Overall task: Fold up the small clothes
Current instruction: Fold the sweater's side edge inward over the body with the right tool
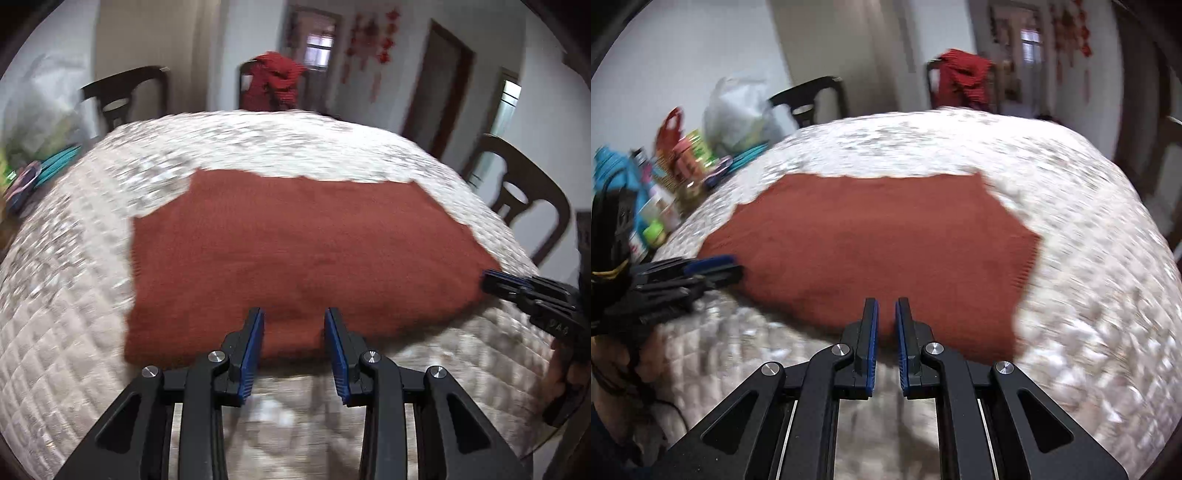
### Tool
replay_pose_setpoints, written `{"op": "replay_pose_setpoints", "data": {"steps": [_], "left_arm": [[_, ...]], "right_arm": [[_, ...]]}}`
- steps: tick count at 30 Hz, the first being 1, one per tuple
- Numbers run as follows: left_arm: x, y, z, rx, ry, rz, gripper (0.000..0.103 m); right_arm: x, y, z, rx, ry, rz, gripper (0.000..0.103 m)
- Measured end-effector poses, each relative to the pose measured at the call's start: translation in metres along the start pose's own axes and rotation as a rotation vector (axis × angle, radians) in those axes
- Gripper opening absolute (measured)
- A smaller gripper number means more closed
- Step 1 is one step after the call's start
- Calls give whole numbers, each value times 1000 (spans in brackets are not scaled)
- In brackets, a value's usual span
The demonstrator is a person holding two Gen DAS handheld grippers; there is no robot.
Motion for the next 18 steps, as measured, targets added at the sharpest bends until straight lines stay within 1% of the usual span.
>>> {"op": "replay_pose_setpoints", "data": {"steps": [1, 2, 3, 4, 7, 9, 11, 13, 14, 15, 18], "left_arm": [[6, -1, -2, 9, 25, -27, 36], [9, 0, -3, 8, 42, -56, 37], [11, 2, -3, 4, 48, -63, 37], [11, 4, -3, 0, 45, -55, 37], [15, 18, -1, -40, 43, -42, 37], [24, 23, 1, -63, 54, -5, 37], [35, 21, -1, -54, 73, 33, 37], [43, 12, -7, -21, 85, 62, 37], [47, 9, -12, 6, 98, 47, 37], [48, 12, -13, -8, 103, 35, 37], [45, 10, -14, 0, 89, 56, 38]], "right_arm": [[-11, -3, -2, 12, -25, -25, 9], [-19, -6, -5, 28, -49, -31, 9], [-23, -6, -5, 30, -80, 12, 9], [-24, -4, -5, 24, -92, 30, 9], [-20, 5, -2, -3, -70, -5, 9], [-22, 10, -1, -16, -79, 2, 9], [-30, 9, -1, -14, -97, -25, 10], [-40, 1, -4, 8, -123, -56, 10], [-42, 0, -5, 10, -133, -43, 10], [-42, 0, -5, 8, -141, -32, 10], [-39, -2, -4, 15, -120, -63, 10]]}}
Point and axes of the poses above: each gripper's, at about its wrist camera, not at the fingertips, and y roughly against the way its jaws point, x to its left, z to its top, the point moved 7 cm from there along -y, roughly the way its jaws point, and after that the axes turned 8 degrees about x, right-handed, at the moved point
